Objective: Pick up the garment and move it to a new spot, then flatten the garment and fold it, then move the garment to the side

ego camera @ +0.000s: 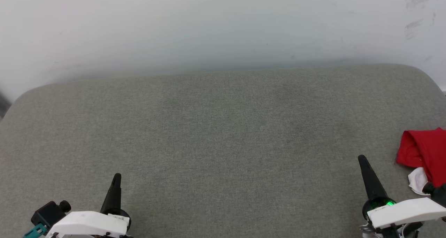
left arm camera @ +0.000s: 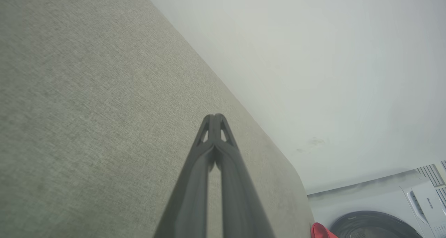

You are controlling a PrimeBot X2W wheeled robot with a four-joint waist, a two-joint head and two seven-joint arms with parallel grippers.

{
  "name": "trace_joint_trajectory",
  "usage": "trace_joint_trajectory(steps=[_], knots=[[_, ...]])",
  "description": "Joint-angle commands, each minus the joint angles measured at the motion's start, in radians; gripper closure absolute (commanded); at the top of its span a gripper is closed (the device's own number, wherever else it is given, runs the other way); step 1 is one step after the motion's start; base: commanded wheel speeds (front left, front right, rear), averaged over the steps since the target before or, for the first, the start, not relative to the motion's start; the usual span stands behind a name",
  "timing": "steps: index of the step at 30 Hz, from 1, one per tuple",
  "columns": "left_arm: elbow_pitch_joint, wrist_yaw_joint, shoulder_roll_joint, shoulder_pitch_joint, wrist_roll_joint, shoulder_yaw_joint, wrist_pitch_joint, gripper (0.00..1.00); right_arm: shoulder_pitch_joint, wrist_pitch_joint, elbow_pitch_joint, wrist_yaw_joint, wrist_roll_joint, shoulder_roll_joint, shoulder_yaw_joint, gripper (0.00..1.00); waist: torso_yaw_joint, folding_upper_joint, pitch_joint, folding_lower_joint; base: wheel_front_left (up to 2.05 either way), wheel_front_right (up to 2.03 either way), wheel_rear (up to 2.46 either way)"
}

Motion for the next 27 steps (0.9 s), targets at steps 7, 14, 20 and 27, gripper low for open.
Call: trace_joint_trajectory(steps=[7, 14, 20, 27], knots=[[0.005, -0.014, -0.005, -0.036, -0.081, 0.014, 0.023, 1.00, -0.037, 0.008, 0.013, 0.000, 0.091, -0.008, -0.008, 1.00, 0.001, 0.0000, 0.000, 0.0000, 0.00, 0.00, 0.00], [0.018, -0.023, -0.013, -0.052, -0.159, 0.023, 0.044, 1.00, -0.051, 0.015, 0.033, 0.000, 0.177, -0.008, -0.015, 1.00, 0.003, 0.0000, 0.001, 0.0000, 0.00, 0.00, 0.00], [0.026, -0.029, -0.017, -0.061, -0.205, 0.028, 0.057, 1.00, -0.057, 0.021, 0.045, 0.000, 0.227, -0.007, -0.020, 1.00, 0.004, 0.0000, 0.001, 0.0000, 0.00, 0.00, 0.00], [0.035, -0.037, -0.023, -0.074, -0.266, 0.036, 0.074, 1.00, -0.068, 0.027, 0.061, 0.000, 0.293, -0.007, -0.026, 1.00, 0.006, 0.0000, 0.001, 0.0000, 0.00, 0.00, 0.00]])
